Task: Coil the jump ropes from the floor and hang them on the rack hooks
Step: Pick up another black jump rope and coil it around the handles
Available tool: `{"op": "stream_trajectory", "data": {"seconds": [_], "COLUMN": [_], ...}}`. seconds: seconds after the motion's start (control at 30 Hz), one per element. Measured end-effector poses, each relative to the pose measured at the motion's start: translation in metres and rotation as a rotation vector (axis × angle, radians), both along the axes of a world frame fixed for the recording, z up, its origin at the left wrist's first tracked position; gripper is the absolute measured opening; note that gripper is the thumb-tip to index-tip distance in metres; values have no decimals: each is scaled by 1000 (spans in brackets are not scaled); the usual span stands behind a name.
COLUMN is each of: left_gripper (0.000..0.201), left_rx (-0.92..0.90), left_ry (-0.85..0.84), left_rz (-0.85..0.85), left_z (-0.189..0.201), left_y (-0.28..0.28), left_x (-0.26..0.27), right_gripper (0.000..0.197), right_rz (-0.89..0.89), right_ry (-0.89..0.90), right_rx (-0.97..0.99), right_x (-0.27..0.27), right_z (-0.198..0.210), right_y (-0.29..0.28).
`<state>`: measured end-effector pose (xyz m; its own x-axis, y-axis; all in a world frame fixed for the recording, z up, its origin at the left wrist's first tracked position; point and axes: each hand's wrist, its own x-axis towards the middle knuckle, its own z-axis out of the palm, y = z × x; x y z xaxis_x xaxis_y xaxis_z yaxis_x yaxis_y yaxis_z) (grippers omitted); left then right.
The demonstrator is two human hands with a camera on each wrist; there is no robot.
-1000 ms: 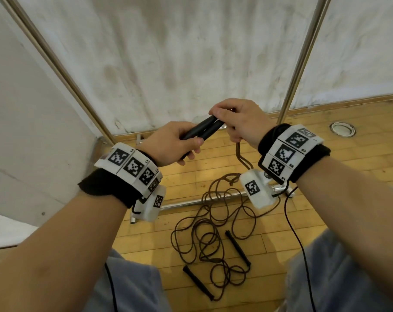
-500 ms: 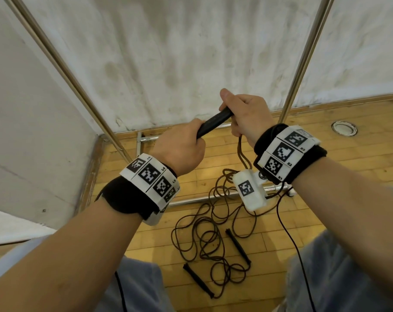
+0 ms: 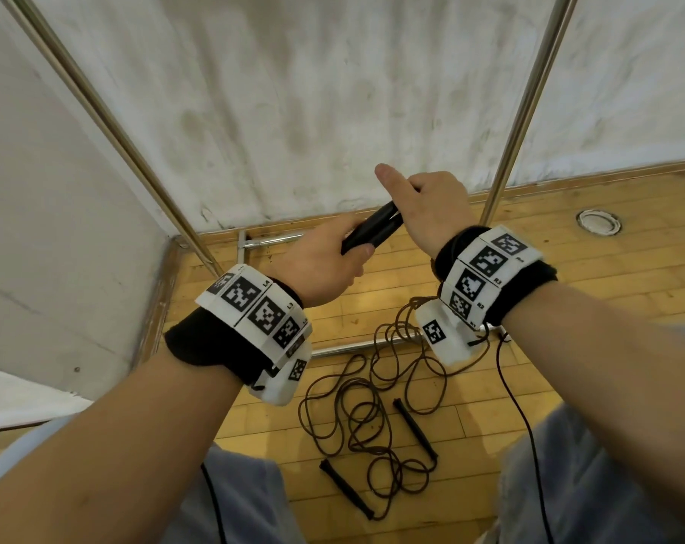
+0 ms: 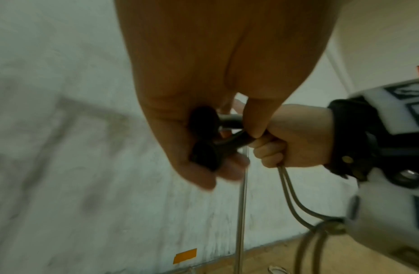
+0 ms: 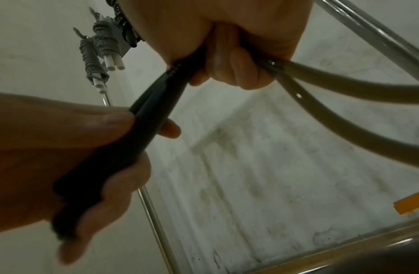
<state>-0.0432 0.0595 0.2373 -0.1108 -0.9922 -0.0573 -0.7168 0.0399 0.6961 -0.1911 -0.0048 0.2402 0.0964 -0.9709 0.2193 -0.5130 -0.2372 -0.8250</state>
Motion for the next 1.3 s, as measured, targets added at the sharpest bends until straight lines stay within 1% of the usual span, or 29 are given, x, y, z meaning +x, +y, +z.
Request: {"op": "stream_trajectory", "data": {"seconds": [0.03,0.1,0.13,0.2,0.23,0.3,0.37,0.43,0.47,0.53,0.63,0.67,0.73,0.8,0.9,0.93,1.0,1.03,1.07,1.17,1.23,1.27,1.3], "left_gripper": [18,8,9,19,24,25,18,17,18,15,12,11,11,11,13,14,18,19,20,15,14,14,15], "left_rx": [-42,-121,-135,-153,-172,-169,-98,4,47,112,196,228,282,248,98,62,10,-10,-29,-72,-54,-37,-31], "left_ry": [-16,-51,-36,57,122,285,463,546,542,479,283,245,247,235,64,30,41,100,193,550,755,817,843], "left_rz": [15,33,44,118,171,240,241,199,172,119,48,36,24,10,-9,-1,51,98,151,305,376,391,399], "left_z": [-2,-3,-2,1,4,7,7,6,6,6,3,1,0,0,1,0,-1,-1,-1,5,10,11,12], "left_y": [1,1,0,-6,-8,-12,-12,-12,-13,-12,-9,-8,-6,-6,-6,-7,-8,-9,-11,-17,-20,-20,-21], "left_x": [-3,-8,-8,0,5,12,12,13,16,24,35,37,35,32,28,27,27,27,26,22,17,13,9], "right_gripper": [62,58,53,44,39,31,31,30,29,28,33,35,37,36,33,32,32,32,30,18,12,11,12], "right_rz": [-4,8,35,123,166,220,232,198,173,145,115,96,30,-49,-106,-110,-97,-64,-4,223,323,359,393], "right_ry": [-27,-105,-173,-337,-358,-239,-147,-189,-232,-284,-269,-259,-215,-192,-193,-189,-201,-221,-256,-335,-417,-474,-535], "right_rx": [5,27,58,156,180,148,120,143,156,166,141,128,76,19,-26,-32,-8,31,85,256,389,451,508], "right_x": [0,-2,-4,-7,-7,-6,-4,-3,-4,-10,-20,-22,-22,-23,-25,-26,-26,-26,-25,-16,-6,-1,3], "right_z": [1,3,4,6,5,3,0,-1,0,2,4,4,2,-1,-2,-2,-5,-6,-7,-11,-12,-13,-14], "right_y": [0,-3,-4,-6,-6,-5,-5,-7,-9,-12,-17,-18,-20,-23,-26,-26,-26,-24,-22,-12,-5,-2,1]}}
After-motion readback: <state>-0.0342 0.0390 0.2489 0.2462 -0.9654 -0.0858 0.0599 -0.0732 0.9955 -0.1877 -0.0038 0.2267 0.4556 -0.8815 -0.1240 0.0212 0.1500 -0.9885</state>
